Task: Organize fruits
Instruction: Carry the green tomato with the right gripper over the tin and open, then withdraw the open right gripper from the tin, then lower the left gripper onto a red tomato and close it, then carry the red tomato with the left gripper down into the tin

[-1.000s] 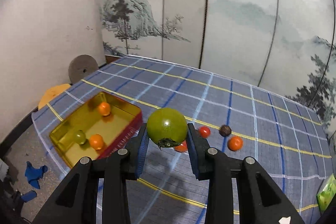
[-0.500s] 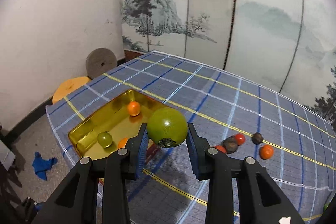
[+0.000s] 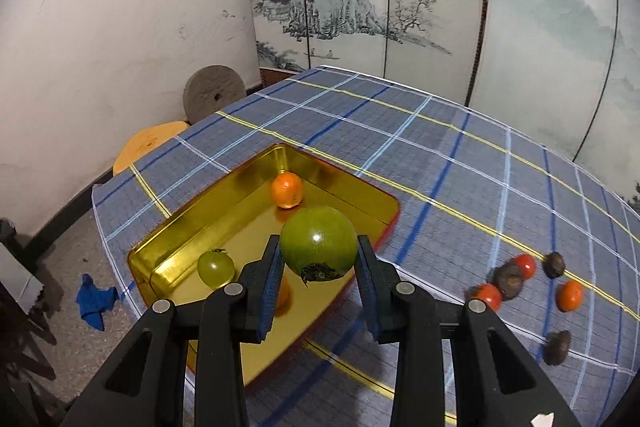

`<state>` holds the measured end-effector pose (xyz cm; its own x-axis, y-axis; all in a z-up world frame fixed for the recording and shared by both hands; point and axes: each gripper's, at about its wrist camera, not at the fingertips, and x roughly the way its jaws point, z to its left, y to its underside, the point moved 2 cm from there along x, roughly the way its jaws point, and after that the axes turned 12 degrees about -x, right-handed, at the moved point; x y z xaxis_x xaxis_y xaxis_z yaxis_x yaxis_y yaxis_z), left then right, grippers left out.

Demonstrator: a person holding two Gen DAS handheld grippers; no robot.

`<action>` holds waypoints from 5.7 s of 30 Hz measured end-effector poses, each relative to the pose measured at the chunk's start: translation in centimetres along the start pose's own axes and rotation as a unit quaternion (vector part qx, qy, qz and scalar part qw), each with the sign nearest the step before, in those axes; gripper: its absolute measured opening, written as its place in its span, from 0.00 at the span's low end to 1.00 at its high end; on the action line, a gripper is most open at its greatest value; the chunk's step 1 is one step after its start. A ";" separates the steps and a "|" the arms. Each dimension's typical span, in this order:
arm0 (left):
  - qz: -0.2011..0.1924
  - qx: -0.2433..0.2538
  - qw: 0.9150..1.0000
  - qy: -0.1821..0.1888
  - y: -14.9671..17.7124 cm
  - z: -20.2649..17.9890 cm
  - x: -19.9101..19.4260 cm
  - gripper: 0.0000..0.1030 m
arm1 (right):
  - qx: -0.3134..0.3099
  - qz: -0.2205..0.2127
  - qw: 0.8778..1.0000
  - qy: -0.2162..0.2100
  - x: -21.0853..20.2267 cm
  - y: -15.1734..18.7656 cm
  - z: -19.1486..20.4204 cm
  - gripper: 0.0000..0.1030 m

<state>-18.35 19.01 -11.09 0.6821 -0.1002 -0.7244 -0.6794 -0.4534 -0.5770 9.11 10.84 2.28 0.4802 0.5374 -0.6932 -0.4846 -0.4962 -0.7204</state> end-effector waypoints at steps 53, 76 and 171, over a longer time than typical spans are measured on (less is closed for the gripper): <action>-0.026 0.097 0.995 0.021 -4.1 -5.9 -0.1 0.85 | 0.174 -0.048 0.974 0.137 -4.5 10.3 -19.0 0.89; 0.014 0.167 0.985 0.037 -15.6 -25.6 17.8 0.85 | 0.421 -0.043 0.891 0.166 -8.2 29.0 -35.0 0.94; -0.013 0.077 0.993 -0.087 -27.7 -10.7 13.7 0.34 | 0.414 -0.027 0.893 0.177 -6.8 27.9 -34.9 0.99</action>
<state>12.77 20.74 -1.00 0.6521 0.0705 -0.7548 -0.7042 -0.3125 -0.6376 17.85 -30.41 -13.86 0.6491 0.2240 -0.7270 -0.7577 0.2758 -0.5915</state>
